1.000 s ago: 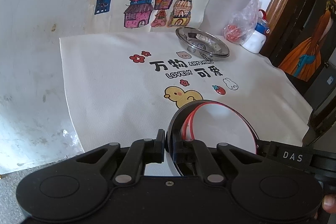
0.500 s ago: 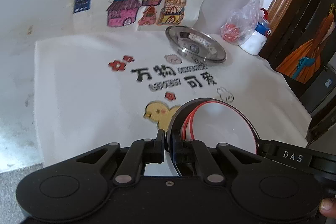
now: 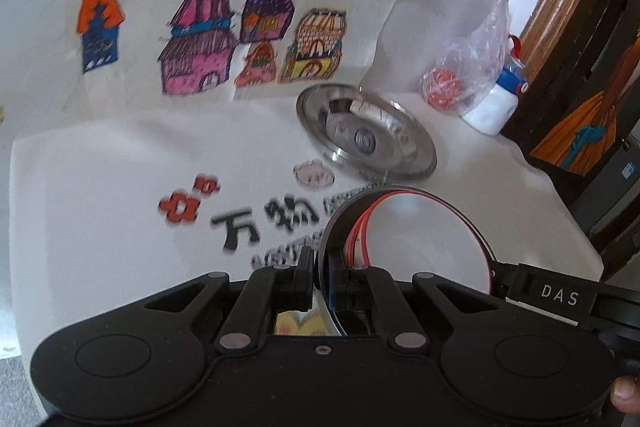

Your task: Organize plates and bowls

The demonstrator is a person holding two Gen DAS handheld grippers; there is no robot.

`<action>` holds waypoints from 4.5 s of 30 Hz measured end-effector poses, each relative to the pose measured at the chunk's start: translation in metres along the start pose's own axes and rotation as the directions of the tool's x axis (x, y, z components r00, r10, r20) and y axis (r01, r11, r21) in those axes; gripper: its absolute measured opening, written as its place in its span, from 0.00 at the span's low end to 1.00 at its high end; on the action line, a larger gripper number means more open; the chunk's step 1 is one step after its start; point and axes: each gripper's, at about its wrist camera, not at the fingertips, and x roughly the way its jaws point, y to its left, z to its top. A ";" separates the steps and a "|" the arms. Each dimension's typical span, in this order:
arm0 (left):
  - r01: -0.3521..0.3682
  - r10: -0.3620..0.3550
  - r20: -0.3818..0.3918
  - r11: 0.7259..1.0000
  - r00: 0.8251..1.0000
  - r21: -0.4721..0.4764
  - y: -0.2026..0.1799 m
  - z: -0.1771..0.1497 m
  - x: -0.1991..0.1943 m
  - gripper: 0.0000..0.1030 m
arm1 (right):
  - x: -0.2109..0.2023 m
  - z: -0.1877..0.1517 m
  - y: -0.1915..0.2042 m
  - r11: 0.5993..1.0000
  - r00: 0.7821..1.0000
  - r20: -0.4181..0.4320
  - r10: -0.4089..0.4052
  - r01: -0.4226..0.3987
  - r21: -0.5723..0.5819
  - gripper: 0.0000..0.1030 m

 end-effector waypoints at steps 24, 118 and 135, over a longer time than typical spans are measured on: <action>0.009 -0.009 0.061 1.000 0.998 0.002 -0.009 0.105 0.085 0.04 | 0.077 0.100 -0.008 0.998 0.999 0.036 -0.027 0.029 -0.061 0.12; -0.075 0.090 0.210 0.994 0.974 -0.078 0.002 0.099 0.078 0.64 | 0.054 0.083 -0.009 0.971 0.979 0.175 -0.102 0.136 -0.195 0.80; -0.099 0.104 0.362 0.995 0.927 -0.032 -0.012 0.061 -0.022 0.99 | -0.044 0.048 0.015 0.964 0.959 0.276 -0.062 0.130 -0.234 1.00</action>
